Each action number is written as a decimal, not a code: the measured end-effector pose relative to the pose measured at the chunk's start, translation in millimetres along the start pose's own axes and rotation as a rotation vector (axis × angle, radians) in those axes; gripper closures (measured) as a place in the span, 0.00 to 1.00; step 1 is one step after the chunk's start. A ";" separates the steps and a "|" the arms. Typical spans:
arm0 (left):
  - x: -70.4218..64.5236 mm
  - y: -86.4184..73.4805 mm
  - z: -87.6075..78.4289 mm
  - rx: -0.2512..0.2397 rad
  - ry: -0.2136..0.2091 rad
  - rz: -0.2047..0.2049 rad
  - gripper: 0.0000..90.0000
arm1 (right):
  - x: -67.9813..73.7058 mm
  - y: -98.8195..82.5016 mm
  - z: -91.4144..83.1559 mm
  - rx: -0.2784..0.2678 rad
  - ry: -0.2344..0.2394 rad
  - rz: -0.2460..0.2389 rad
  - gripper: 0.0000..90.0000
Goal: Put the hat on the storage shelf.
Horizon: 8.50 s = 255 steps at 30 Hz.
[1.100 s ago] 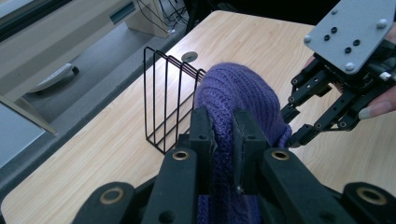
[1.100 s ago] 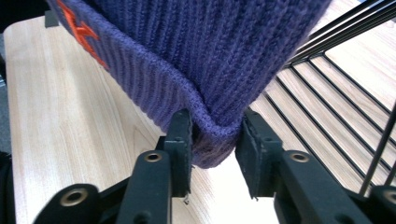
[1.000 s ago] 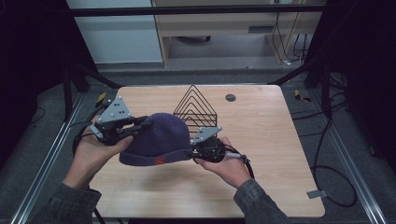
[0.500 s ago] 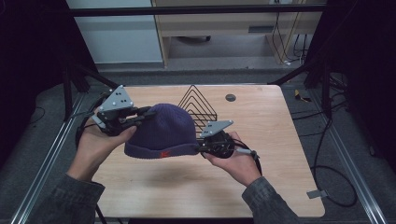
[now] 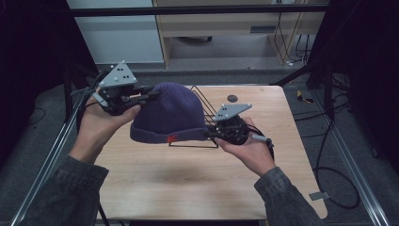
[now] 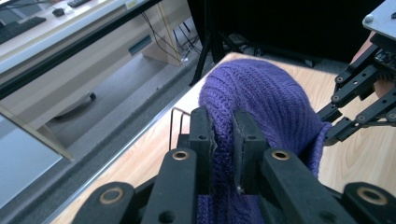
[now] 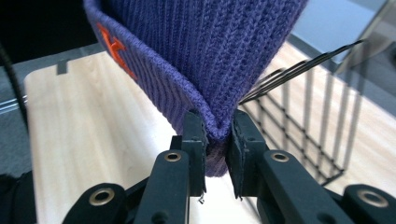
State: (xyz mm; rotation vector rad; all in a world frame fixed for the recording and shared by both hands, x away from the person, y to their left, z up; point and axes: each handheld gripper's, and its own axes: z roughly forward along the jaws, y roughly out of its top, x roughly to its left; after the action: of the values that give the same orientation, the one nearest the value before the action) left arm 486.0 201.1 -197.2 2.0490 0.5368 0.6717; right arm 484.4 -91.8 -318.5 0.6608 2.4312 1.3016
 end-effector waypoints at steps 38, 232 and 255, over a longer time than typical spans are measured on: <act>36.3 32.0 76.4 -0.061 0.071 -0.041 0.88 | -59.9 18.8 -1.4 -0.027 -0.205 0.052 0.87; 6.0 -125.3 121.2 0.108 -0.012 -0.184 0.56 | -62.6 -114.0 56.8 0.279 -0.183 0.202 0.68; -36.4 -129.3 78.9 0.090 -0.015 -0.175 0.07 | -28.0 -78.4 -0.4 0.004 -0.280 0.217 0.07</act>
State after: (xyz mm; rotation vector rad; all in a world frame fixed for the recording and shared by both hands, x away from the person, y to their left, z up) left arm 493.7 197.0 -352.7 2.0600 0.7403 0.5366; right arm 488.1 -144.6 -382.7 1.0569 2.1842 1.1879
